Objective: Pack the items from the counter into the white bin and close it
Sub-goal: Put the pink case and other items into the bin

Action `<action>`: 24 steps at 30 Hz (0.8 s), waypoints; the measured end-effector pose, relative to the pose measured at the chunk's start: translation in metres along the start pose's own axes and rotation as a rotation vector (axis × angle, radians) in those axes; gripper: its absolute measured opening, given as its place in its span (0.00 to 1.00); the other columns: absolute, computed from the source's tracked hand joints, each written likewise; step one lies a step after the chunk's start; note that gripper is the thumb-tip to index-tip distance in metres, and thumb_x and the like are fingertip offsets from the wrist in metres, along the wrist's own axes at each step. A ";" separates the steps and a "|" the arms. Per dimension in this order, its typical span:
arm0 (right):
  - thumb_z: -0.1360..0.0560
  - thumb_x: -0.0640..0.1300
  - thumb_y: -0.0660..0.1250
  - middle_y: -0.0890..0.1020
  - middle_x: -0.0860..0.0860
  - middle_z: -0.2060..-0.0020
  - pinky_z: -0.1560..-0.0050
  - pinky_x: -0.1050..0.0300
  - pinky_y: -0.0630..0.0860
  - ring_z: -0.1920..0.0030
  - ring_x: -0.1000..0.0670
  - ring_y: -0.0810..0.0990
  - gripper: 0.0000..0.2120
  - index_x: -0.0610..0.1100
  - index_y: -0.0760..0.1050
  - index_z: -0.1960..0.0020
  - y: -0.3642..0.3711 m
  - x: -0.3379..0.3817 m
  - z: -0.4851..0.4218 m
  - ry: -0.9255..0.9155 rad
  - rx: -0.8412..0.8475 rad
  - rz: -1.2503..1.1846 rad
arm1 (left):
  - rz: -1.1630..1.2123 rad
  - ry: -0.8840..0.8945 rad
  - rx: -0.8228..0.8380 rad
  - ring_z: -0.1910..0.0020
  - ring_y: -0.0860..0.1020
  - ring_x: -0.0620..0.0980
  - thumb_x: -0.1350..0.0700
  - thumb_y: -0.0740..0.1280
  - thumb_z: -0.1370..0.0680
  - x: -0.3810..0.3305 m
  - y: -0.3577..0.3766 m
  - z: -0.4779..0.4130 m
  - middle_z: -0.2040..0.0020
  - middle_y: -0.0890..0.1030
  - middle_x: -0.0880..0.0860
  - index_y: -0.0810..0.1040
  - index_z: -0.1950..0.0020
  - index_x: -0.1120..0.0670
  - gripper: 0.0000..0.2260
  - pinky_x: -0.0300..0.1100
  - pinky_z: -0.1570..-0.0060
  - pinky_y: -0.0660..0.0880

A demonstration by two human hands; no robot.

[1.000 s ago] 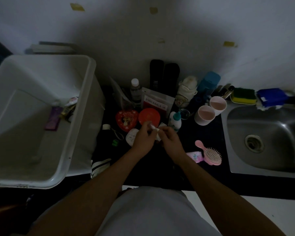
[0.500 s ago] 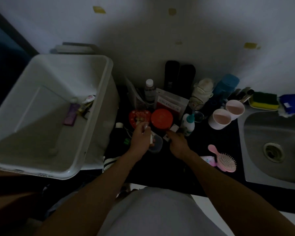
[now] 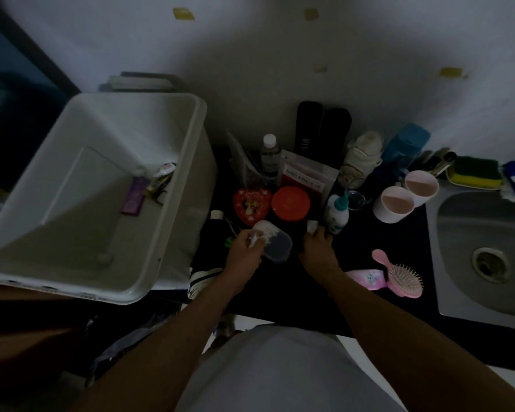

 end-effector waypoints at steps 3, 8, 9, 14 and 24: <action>0.24 0.40 0.61 0.67 0.37 0.36 0.40 0.49 0.69 0.39 0.37 0.69 0.20 0.38 0.67 0.33 0.001 -0.011 0.011 0.097 -0.081 -0.198 | -0.022 0.006 0.016 0.67 0.74 0.47 0.56 0.63 0.19 0.002 -0.001 0.003 0.60 0.77 0.52 0.75 0.44 0.53 0.05 0.39 0.68 0.71; 0.26 0.35 0.64 0.75 0.37 0.52 0.52 0.50 0.72 0.53 0.40 0.75 0.06 0.38 0.67 0.52 -0.010 -0.026 0.040 0.396 -0.413 -1.032 | -0.008 0.008 0.051 0.69 0.69 0.46 0.55 0.63 0.19 0.005 0.001 0.006 0.64 0.72 0.51 0.73 0.53 0.55 0.05 0.38 0.67 0.67; 0.26 0.35 0.64 0.77 0.38 0.53 0.54 0.53 0.71 0.54 0.42 0.76 0.06 0.40 0.67 0.52 -0.012 -0.026 0.045 0.433 -0.442 -1.132 | 0.004 0.008 0.054 0.69 0.69 0.45 0.55 0.63 0.19 0.004 0.003 0.006 0.65 0.72 0.51 0.73 0.54 0.54 0.06 0.37 0.68 0.67; 0.26 0.41 0.63 0.78 0.50 0.60 0.66 0.61 0.73 0.64 0.55 0.77 0.08 0.53 0.67 0.55 -0.030 -0.005 0.063 0.299 -0.493 -1.355 | 0.082 -0.017 0.048 0.69 0.72 0.42 0.52 0.65 0.20 -0.004 0.005 0.008 0.62 0.75 0.49 0.76 0.46 0.55 0.08 0.33 0.72 0.69; 0.27 0.40 0.64 0.78 0.57 0.56 0.59 0.63 0.77 0.57 0.58 0.79 0.10 0.53 0.72 0.51 -0.056 0.060 0.056 -0.144 -0.306 -1.275 | 0.168 0.059 0.118 0.75 0.71 0.38 0.46 0.66 0.21 0.000 -0.034 0.006 0.70 0.76 0.42 0.80 0.51 0.50 0.08 0.32 0.76 0.67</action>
Point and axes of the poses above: each hand's wrist, its own z-axis away from the middle knuckle, its own y-axis out of the palm, x = y × z, the point moved 6 cm from there along -z, towards the middle knuckle
